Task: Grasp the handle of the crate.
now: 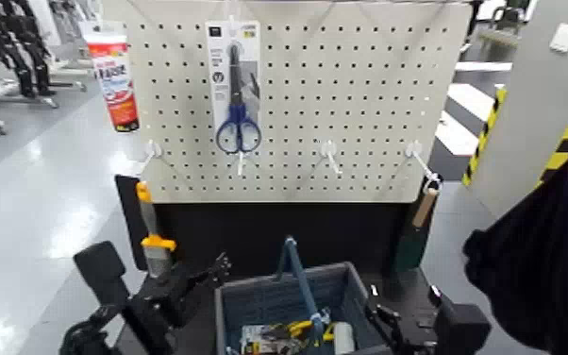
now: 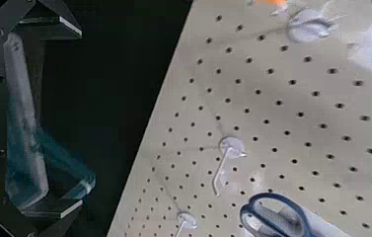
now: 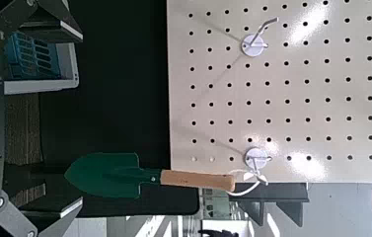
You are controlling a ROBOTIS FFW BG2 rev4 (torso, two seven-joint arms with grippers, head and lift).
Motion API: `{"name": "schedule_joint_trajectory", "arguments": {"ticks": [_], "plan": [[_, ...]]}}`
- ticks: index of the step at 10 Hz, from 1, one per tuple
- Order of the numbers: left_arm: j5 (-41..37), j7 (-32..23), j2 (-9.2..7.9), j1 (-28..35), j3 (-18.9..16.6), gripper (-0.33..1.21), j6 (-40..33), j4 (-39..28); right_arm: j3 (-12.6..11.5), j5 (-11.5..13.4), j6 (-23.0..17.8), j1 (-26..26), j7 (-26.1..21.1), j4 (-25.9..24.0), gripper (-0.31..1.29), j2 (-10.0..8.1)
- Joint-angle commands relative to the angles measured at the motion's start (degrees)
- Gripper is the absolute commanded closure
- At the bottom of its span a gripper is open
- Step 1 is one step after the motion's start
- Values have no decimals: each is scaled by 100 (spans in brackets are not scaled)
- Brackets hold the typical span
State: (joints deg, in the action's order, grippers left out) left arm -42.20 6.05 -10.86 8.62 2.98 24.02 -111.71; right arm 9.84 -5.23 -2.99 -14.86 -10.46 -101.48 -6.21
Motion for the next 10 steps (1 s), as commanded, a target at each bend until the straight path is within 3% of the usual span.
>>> {"name": "schedule_joint_trajectory", "arguments": {"ticks": [1,4,10], "plan": [[-1405,-16,-136,-431,-78,11,1211,220,0,-13,-17,-8,0,5,14,14],[-2741,433,-206,-1011,98,11,1879,1143,9,-39,-52,-8,0,14,14,23],[-3673,1276,-285,-2084,906,14,2098,2760,35,-74,-87,-8,0,41,14,32]]}}
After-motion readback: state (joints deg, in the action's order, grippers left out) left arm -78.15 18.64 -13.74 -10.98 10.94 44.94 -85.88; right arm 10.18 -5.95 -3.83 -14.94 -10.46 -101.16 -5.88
